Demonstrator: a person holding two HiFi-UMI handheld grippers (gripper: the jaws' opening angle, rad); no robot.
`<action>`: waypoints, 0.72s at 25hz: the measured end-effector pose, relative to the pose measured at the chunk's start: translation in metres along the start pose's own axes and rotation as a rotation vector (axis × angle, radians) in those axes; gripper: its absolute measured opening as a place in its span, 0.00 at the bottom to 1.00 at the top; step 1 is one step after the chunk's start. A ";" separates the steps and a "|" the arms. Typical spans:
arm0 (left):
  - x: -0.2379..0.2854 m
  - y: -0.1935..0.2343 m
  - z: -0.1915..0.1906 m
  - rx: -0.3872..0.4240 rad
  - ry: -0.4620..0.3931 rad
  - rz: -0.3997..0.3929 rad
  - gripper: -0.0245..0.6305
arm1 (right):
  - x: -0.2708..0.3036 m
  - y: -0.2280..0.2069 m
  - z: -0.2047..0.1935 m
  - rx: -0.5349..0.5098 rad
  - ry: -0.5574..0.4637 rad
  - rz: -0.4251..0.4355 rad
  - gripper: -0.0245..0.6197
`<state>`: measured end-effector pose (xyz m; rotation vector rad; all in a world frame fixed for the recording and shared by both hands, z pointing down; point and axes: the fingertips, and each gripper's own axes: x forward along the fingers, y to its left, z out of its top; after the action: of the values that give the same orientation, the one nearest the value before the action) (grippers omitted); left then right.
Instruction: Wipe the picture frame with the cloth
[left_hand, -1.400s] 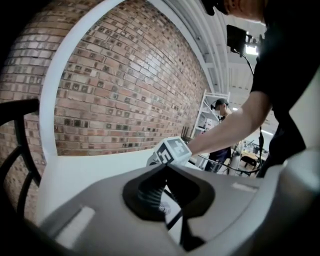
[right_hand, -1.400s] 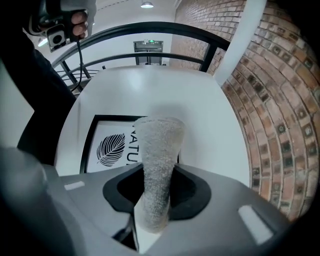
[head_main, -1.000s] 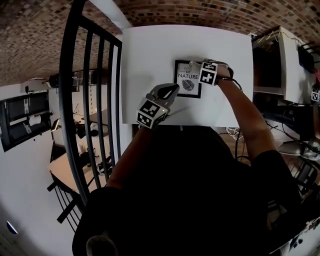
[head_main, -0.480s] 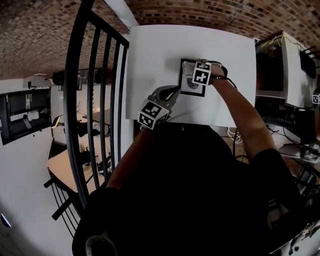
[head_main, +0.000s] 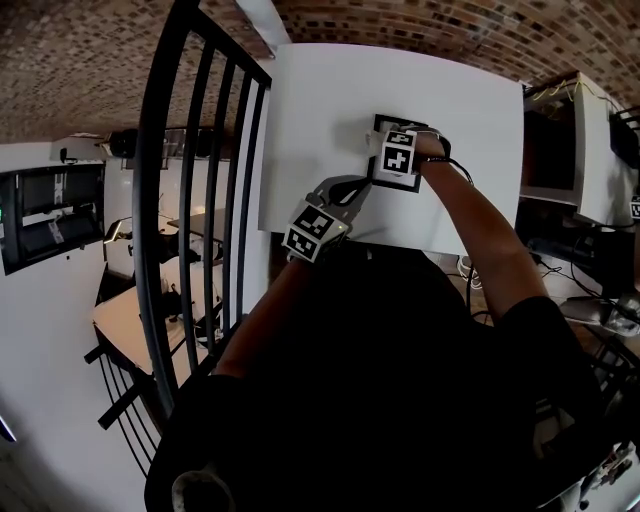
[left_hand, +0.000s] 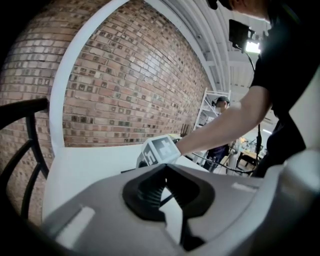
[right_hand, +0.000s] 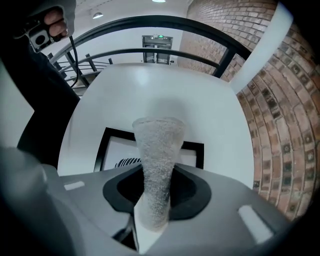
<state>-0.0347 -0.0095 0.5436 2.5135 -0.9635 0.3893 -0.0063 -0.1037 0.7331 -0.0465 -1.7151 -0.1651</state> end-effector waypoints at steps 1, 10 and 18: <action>0.001 0.000 -0.001 0.001 0.000 -0.002 0.04 | 0.000 0.000 -0.005 0.006 0.004 -0.001 0.21; 0.015 0.003 0.007 0.023 0.004 -0.037 0.04 | -0.008 0.004 -0.047 0.048 0.044 -0.008 0.21; 0.026 -0.005 0.013 0.031 0.020 -0.088 0.04 | -0.017 0.013 -0.084 0.108 0.086 -0.012 0.21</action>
<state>-0.0110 -0.0268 0.5413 2.5645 -0.8422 0.4037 0.0806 -0.1012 0.7298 0.0499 -1.6362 -0.0825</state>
